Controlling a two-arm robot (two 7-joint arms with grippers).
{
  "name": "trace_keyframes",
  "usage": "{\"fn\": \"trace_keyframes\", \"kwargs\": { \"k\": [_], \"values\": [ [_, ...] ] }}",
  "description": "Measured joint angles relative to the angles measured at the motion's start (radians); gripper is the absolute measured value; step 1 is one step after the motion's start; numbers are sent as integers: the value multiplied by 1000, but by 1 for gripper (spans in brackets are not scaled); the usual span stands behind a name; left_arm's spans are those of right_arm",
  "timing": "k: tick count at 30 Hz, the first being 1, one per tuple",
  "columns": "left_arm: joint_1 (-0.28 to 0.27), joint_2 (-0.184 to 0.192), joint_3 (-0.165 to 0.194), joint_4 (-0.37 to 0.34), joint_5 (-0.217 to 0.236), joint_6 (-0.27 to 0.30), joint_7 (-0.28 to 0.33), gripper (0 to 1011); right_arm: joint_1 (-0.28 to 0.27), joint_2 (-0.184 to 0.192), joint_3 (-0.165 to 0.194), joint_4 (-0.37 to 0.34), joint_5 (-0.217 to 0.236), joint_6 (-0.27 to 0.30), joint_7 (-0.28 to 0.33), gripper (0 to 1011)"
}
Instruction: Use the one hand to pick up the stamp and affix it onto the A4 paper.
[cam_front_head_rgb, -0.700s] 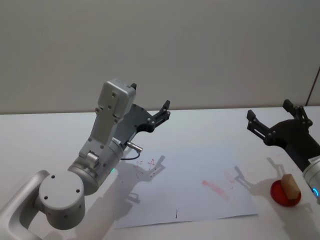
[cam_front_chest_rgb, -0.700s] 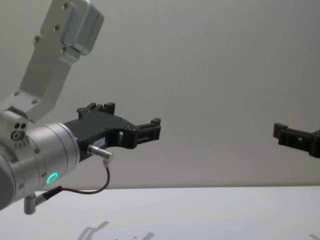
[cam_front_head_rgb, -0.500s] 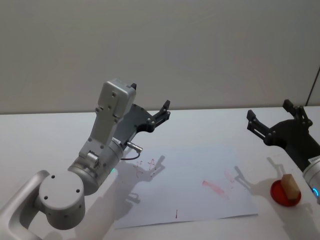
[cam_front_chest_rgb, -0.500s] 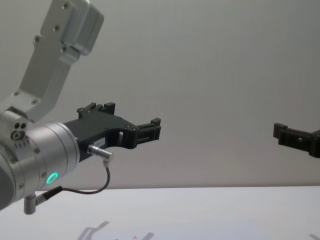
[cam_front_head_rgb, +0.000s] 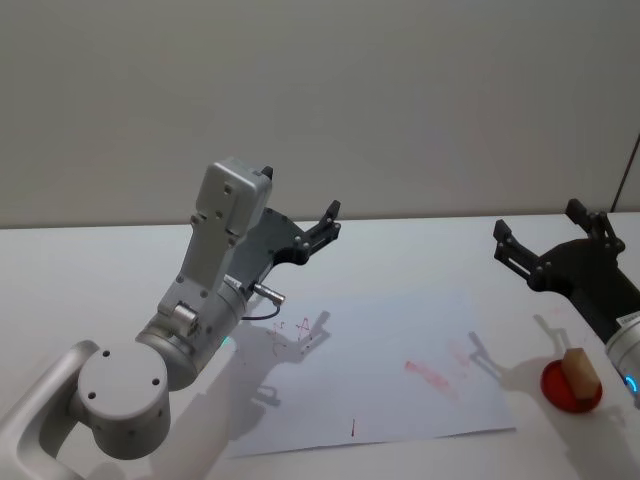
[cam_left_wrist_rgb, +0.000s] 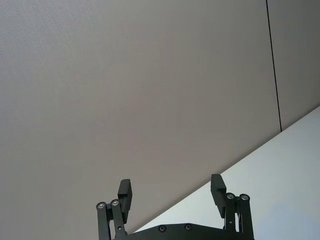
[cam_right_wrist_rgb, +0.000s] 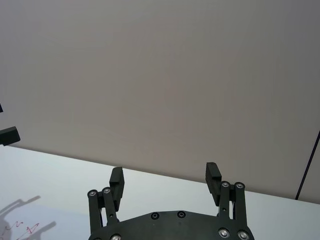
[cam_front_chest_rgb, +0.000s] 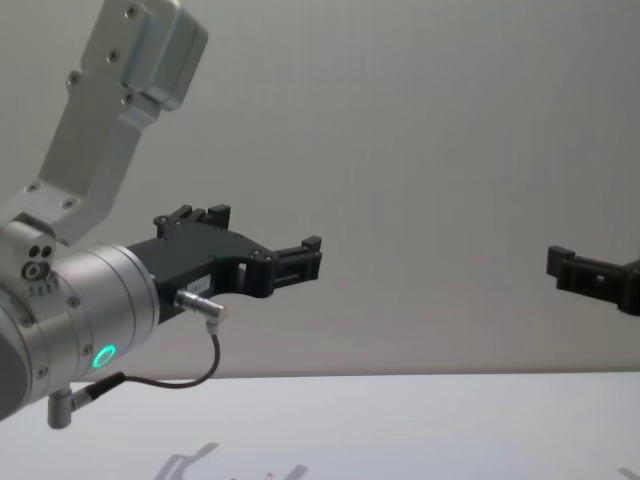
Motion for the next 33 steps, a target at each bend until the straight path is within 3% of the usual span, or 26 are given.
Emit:
{"fn": "trace_keyframes", "kwargs": {
  "k": [27, 33],
  "values": [
    [0, 0, 0, 0, 0, 0, 0, 1001, -1, 0, 0, 0, 0, 1, -1, 1001],
    [0, 0, 0, 0, 0, 0, 0, 1001, -28, 3, -4, -26, 2, 13, -23, 1001]
  ]
}}
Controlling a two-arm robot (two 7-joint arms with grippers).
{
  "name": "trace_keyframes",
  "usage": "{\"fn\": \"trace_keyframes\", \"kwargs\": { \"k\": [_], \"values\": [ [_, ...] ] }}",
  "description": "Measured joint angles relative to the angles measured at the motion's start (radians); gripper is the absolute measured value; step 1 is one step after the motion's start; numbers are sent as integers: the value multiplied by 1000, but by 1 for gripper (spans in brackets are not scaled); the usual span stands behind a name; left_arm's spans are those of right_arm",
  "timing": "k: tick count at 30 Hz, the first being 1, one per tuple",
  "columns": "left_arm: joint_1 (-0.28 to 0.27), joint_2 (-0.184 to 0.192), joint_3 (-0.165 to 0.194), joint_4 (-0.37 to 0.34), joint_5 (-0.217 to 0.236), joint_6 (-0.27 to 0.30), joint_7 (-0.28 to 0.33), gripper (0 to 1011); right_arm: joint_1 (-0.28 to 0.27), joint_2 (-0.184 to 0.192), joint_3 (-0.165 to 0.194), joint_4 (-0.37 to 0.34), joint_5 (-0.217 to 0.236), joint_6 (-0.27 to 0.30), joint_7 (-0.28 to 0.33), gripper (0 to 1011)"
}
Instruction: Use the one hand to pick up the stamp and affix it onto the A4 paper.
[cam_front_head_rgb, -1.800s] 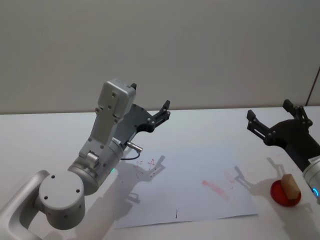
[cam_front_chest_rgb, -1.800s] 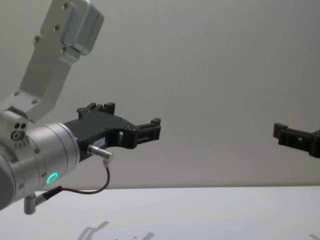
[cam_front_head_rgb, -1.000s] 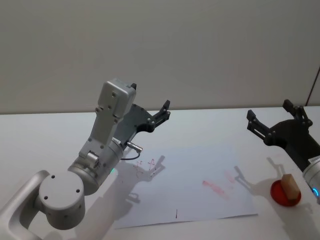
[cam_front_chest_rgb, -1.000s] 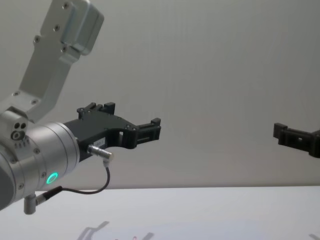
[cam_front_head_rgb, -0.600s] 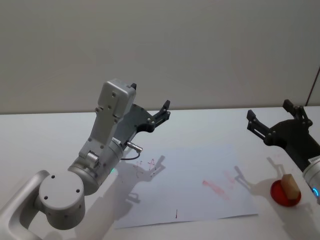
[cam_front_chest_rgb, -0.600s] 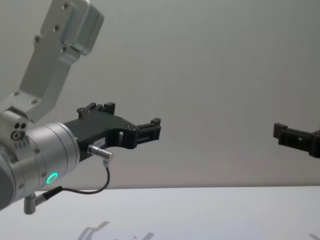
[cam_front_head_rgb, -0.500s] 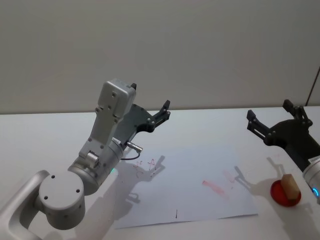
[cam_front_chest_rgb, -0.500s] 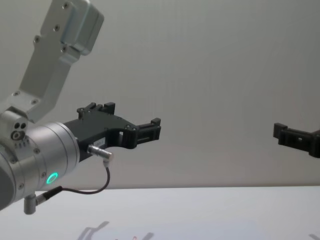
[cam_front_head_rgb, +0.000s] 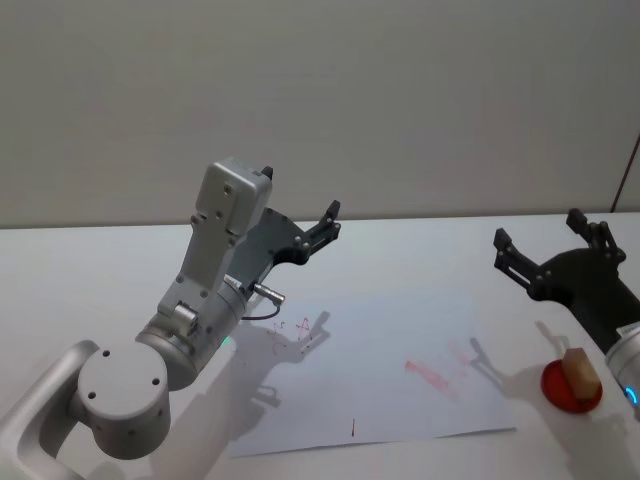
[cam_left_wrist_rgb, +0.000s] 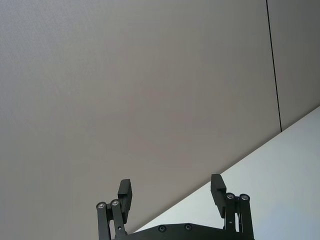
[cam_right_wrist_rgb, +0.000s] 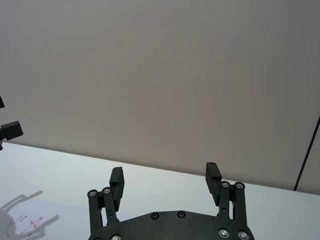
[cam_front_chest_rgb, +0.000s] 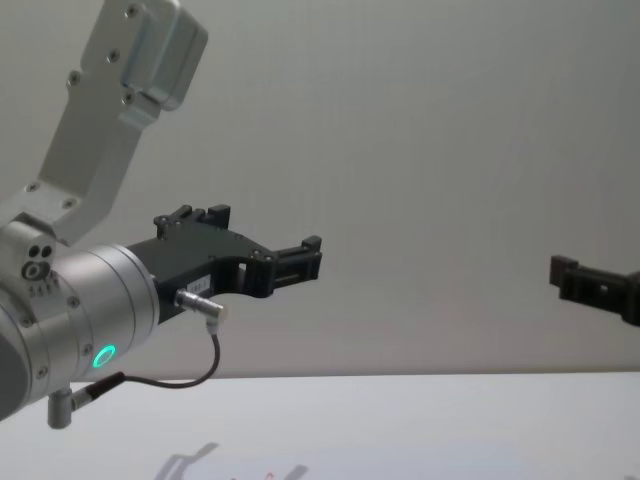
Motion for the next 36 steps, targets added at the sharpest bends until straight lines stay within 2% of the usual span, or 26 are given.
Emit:
{"fn": "trace_keyframes", "kwargs": {
  "k": [6, 13, 15, 20, 29, 36],
  "values": [
    [0, 0, 0, 0, 0, 0, 0, 1001, -49, 15, -2, -48, 10, 21, -38, 1001],
    [0, 0, 0, 0, 0, 0, 0, 1001, -133, 47, 6, -118, 31, 62, -111, 1001],
    [0, 0, 0, 0, 0, 0, 0, 1001, -170, 63, 13, -146, 44, 87, -147, 1001],
    [0, 0, 0, 0, 0, 0, 0, 1001, -214, 84, 25, -178, 61, 127, -192, 1001],
    [0, 0, 0, 0, 0, 0, 0, 1001, -260, 108, 47, -205, 85, 204, -242, 1001],
    [0, 0, 0, 0, 0, 0, 0, 1001, -263, 109, 56, -202, 99, 261, -248, 1001]
  ]
}}
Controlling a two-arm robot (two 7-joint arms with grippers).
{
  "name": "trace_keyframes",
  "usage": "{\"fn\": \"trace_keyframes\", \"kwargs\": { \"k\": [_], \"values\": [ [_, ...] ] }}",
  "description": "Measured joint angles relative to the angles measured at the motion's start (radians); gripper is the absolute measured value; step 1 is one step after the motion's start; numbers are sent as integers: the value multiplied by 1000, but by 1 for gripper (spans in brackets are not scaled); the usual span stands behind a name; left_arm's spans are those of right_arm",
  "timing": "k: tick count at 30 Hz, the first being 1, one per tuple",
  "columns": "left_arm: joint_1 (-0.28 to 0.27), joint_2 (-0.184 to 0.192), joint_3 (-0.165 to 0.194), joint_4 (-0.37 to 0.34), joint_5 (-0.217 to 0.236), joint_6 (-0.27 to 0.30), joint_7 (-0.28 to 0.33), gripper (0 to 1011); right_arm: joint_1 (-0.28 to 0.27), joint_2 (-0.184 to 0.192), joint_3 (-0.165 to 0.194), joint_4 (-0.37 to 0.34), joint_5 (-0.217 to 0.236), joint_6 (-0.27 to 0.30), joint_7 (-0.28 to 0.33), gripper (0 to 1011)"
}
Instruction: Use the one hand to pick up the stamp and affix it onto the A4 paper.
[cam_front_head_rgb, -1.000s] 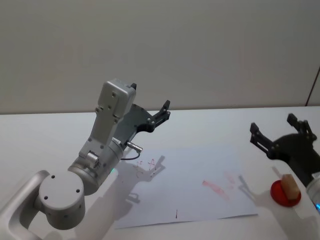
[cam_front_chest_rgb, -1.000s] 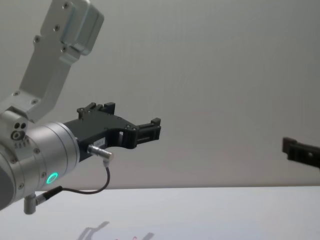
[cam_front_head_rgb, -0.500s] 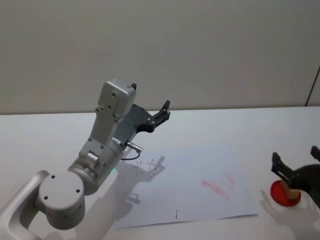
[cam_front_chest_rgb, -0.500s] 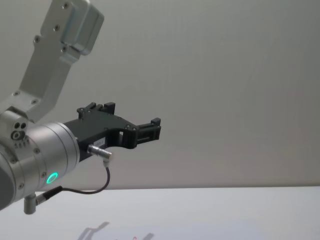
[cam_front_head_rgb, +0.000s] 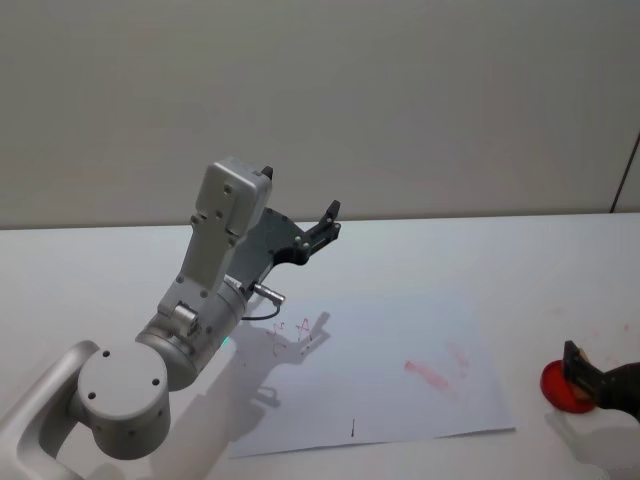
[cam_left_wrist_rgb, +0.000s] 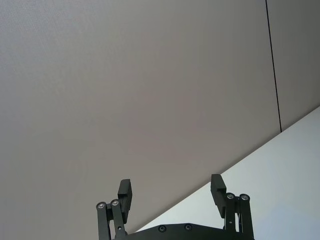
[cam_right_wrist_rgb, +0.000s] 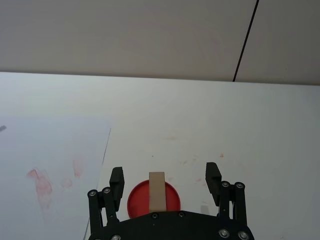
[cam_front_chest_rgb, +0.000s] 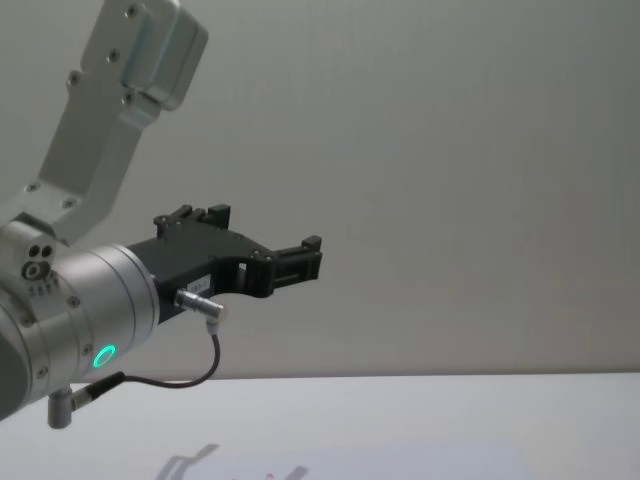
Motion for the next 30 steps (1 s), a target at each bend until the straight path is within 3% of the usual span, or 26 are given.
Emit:
{"fn": "trace_keyframes", "kwargs": {
  "k": [11, 25, 30],
  "values": [
    [0, 0, 0, 0, 0, 0, 0, 1001, 24, -13, 6, 34, 14, 95, 24, 1001],
    [0, 0, 0, 0, 0, 0, 0, 1001, 65, -32, 4, 79, 2, 172, 67, 999],
    [0, 0, 0, 0, 0, 0, 0, 1001, 73, -36, 3, 87, -3, 184, 76, 881]
  ]
}}
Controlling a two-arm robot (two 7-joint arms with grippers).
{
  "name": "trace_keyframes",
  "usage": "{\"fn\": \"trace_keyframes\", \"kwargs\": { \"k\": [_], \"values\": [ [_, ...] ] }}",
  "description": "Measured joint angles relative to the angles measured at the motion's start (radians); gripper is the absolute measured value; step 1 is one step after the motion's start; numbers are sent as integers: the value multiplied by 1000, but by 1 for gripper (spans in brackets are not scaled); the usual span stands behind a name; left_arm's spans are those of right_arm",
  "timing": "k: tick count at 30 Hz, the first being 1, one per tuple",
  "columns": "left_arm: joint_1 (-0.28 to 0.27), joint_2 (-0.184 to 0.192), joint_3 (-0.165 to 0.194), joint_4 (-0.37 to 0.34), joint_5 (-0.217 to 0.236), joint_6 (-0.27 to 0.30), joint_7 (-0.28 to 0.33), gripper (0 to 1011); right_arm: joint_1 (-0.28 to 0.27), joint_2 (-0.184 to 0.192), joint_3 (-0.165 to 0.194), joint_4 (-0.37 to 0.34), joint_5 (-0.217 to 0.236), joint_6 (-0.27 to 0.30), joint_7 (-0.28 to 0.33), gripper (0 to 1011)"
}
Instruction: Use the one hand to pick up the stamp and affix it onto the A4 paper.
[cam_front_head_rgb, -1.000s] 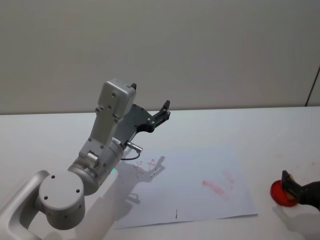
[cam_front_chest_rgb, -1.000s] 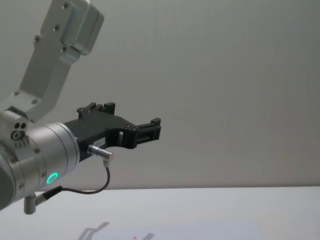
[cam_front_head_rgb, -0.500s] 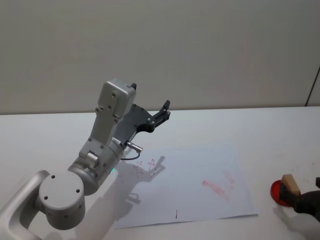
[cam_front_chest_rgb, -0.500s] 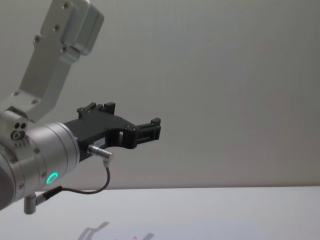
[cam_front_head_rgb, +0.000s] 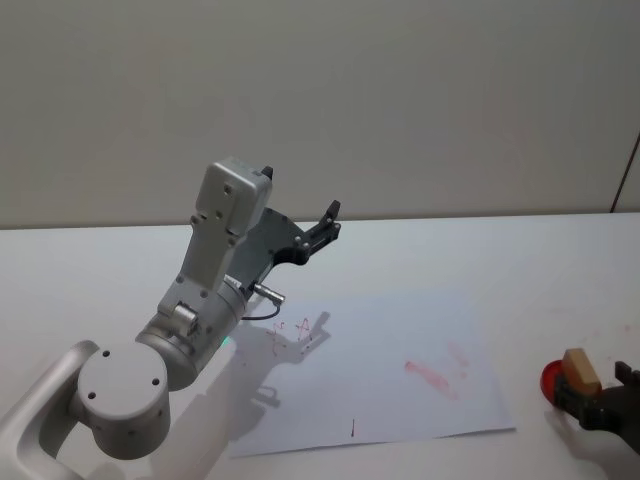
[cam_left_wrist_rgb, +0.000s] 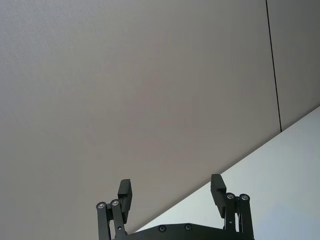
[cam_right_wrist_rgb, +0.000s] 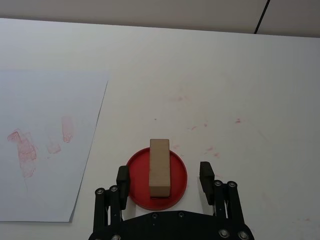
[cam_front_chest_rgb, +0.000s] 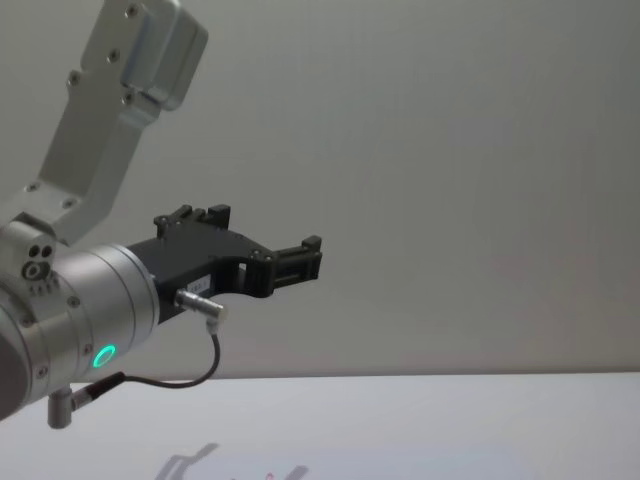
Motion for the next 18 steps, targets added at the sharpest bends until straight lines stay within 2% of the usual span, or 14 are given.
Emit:
{"fn": "trace_keyframes", "kwargs": {
  "k": [3, 6, 8, 11, 14, 15, 17, 18],
  "values": [
    [0, 0, 0, 0, 0, 0, 0, 1001, 5, -2, -1, 5, -3, 8, 5, 831],
    [0, 0, 0, 0, 0, 0, 0, 1001, 7, -3, -1, 7, -5, 11, 8, 705],
    [0, 0, 0, 0, 0, 0, 0, 1001, 9, -4, -1, 9, -6, 14, 10, 675],
    [0, 0, 0, 0, 0, 0, 0, 1001, 11, -5, -1, 11, -7, 16, 11, 548],
    [0, 0, 0, 0, 0, 0, 0, 1001, 13, -5, -2, 13, -8, 19, 13, 488],
    [0, 0, 0, 0, 0, 0, 0, 1001, 13, -6, -2, 14, -8, 20, 14, 426],
    [0, 0, 0, 0, 0, 0, 0, 1001, 14, -6, -2, 15, -9, 21, 15, 389],
    [0, 0, 0, 0, 0, 0, 0, 1001, 15, -6, -2, 15, -9, 22, 16, 331]
  ]
}}
